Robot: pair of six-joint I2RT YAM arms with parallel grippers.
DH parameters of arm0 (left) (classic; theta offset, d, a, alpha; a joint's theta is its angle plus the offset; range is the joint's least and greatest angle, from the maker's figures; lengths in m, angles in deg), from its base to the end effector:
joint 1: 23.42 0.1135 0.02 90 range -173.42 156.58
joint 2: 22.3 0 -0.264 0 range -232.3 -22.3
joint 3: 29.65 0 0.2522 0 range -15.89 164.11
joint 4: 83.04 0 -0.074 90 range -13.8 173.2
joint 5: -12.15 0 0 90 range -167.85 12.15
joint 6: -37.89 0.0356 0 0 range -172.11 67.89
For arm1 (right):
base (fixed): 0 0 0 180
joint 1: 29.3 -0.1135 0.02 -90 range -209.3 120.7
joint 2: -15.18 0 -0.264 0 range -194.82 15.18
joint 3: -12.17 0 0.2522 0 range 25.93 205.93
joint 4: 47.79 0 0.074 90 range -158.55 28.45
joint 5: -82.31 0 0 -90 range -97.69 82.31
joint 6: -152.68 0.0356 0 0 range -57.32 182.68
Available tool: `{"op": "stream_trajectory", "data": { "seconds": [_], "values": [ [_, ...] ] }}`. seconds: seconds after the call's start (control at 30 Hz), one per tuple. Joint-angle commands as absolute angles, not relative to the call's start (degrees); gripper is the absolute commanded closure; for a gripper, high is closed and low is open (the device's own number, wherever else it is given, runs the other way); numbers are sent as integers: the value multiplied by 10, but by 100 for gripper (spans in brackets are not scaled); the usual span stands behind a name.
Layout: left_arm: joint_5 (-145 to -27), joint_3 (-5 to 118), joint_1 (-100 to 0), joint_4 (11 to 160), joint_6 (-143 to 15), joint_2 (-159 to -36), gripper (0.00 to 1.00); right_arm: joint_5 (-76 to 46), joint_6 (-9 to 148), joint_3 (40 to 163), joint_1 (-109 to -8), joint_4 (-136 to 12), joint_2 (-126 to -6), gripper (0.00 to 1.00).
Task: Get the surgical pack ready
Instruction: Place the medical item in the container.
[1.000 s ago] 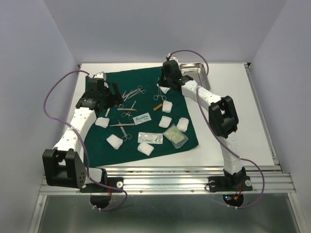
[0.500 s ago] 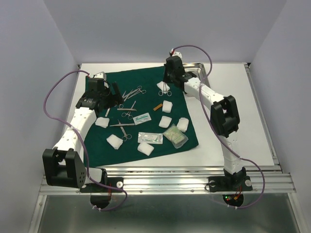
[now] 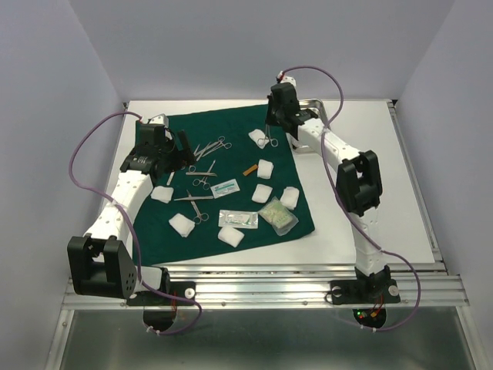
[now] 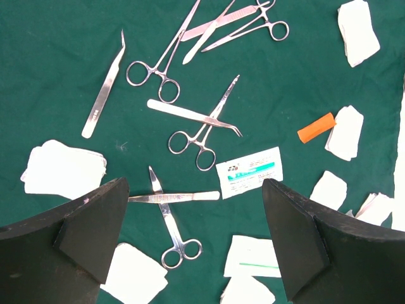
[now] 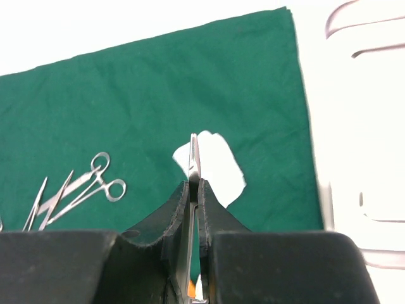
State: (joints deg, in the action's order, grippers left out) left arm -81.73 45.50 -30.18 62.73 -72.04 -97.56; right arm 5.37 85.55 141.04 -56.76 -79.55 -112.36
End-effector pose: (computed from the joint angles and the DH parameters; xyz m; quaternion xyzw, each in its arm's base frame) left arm 0.2931 -0.0372 0.3065 -0.0857 0.8798 -0.1368 0.4471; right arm 0.4711 0.2357 0.2736 0.0219 0.8638 0.1205 0.4887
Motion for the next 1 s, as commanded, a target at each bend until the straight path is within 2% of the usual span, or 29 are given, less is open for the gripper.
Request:
{"op": "stream_trajectory", "data": {
  "seconds": [0.0, 0.53, 0.77, 0.97],
  "values": [
    [-815, 473, -304, 631, -712, -970, 1, 58, 840, 1460, -527, -789, -1126, 99],
    [-805, 484, -304, 622, -703, -997, 1, 89, 767, 1549, -434, -795, -1216, 98],
    [-804, 489, -304, 622, -707, -1011, 1, 103, 696, 1596, -434, -794, -1282, 98],
    [-812, 502, -304, 624, -711, -1031, 1, 104, 658, 1586, -434, -788, -1304, 98]
  ]
}}
